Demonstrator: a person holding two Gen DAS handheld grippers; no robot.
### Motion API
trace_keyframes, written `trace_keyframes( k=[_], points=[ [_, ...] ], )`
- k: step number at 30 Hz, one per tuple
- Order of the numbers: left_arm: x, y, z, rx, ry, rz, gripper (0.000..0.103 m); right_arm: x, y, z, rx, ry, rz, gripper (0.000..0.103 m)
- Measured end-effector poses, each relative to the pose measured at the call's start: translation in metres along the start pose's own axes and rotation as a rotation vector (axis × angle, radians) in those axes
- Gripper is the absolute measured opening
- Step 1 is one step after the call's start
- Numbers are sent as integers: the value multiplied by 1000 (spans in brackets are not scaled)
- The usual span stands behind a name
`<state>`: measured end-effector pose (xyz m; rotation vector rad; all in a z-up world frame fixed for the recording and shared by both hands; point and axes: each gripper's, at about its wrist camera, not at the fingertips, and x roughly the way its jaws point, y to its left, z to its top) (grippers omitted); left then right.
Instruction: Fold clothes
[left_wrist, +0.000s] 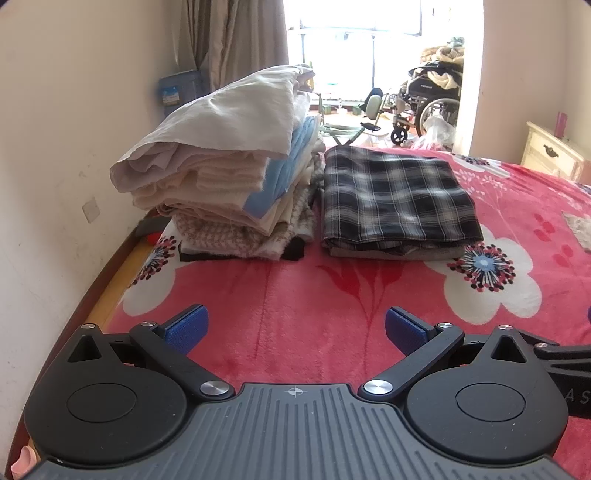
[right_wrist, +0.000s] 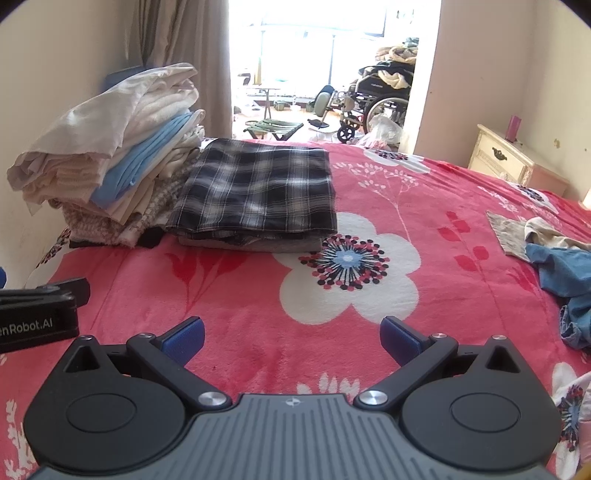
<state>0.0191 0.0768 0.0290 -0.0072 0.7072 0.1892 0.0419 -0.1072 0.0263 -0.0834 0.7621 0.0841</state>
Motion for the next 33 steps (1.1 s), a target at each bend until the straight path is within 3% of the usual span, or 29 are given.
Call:
trace_keyframes(
  k=[12,21,33],
  points=[
    [-23,0,-10,26,39,5,103,-23,3,-11,-50,23,21,103],
    [-39,13,-14,2,41,35,103,-39,17,-13,-104,7,91,103],
    [-46,24,-14,-9,27,73,103,-46,30,-15,-111,5,113,103]
  ],
)
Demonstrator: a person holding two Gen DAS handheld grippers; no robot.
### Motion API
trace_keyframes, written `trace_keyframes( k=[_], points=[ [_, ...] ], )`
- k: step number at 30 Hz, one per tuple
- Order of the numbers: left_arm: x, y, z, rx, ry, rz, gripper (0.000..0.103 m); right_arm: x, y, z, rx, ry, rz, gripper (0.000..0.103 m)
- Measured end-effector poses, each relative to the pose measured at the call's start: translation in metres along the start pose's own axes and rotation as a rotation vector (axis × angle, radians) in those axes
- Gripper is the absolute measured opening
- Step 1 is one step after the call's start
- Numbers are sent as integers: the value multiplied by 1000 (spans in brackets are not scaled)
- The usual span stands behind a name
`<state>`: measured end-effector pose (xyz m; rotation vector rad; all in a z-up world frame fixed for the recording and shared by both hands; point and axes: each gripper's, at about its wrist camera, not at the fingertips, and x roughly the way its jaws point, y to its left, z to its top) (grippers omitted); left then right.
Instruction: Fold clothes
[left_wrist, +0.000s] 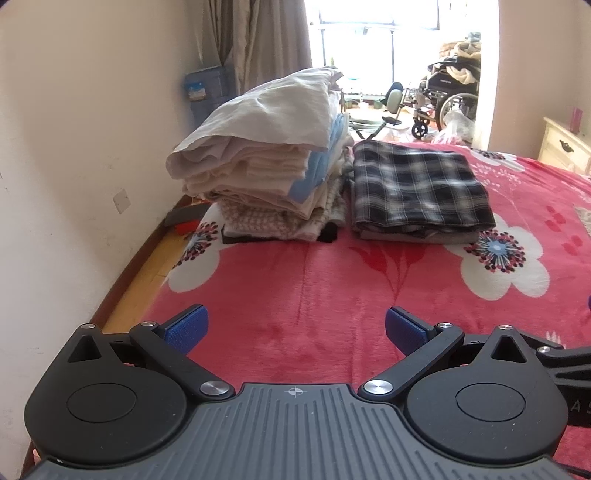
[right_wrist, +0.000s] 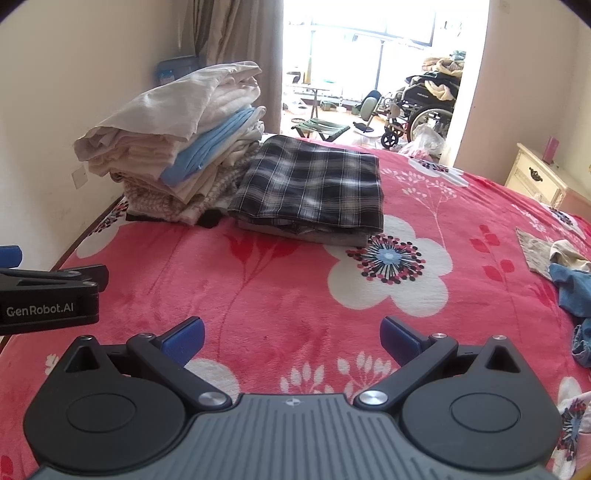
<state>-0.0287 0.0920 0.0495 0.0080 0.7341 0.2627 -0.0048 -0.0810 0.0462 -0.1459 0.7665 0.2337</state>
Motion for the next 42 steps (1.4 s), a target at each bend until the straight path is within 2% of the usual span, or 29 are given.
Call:
trace_keyframes(
  k=[42],
  points=[
    [2,-4,-1,-1,2,-15,103,2,-2,0,24,6,-19,103]
  ],
)
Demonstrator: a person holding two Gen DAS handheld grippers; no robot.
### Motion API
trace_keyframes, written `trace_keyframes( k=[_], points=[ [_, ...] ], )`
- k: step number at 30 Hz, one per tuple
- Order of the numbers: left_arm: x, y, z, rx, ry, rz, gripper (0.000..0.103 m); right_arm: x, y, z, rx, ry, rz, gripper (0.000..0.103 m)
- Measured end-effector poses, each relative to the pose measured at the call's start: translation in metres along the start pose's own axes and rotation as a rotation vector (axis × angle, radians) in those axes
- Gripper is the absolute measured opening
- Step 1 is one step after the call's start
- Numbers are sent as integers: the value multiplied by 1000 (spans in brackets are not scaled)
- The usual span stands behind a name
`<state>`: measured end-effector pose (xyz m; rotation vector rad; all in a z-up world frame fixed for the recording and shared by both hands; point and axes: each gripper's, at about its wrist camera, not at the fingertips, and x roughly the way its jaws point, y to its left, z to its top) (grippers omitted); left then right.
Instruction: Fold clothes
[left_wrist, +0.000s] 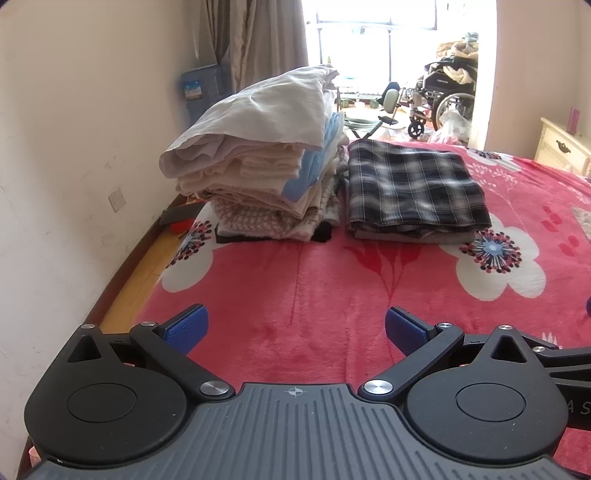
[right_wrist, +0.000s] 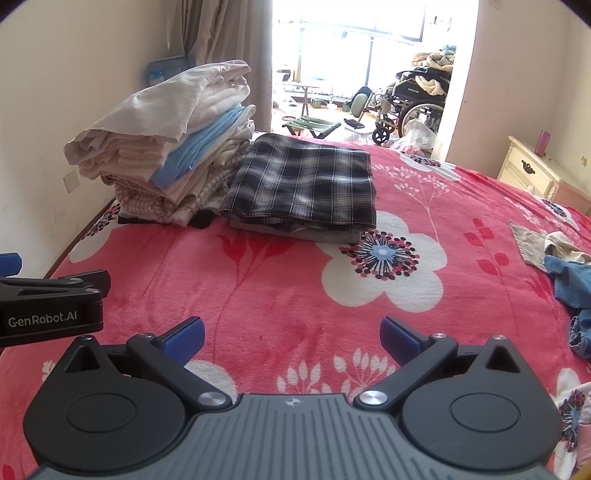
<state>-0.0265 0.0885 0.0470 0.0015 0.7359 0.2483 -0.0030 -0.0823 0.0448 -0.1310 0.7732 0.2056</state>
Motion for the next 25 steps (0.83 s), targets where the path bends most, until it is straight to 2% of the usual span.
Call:
trace_keyframes(
  k=[25],
  points=[
    [0,-1,-1,1,1,-6,103,1,3,-1,-1,4,-1,103]
  ],
)
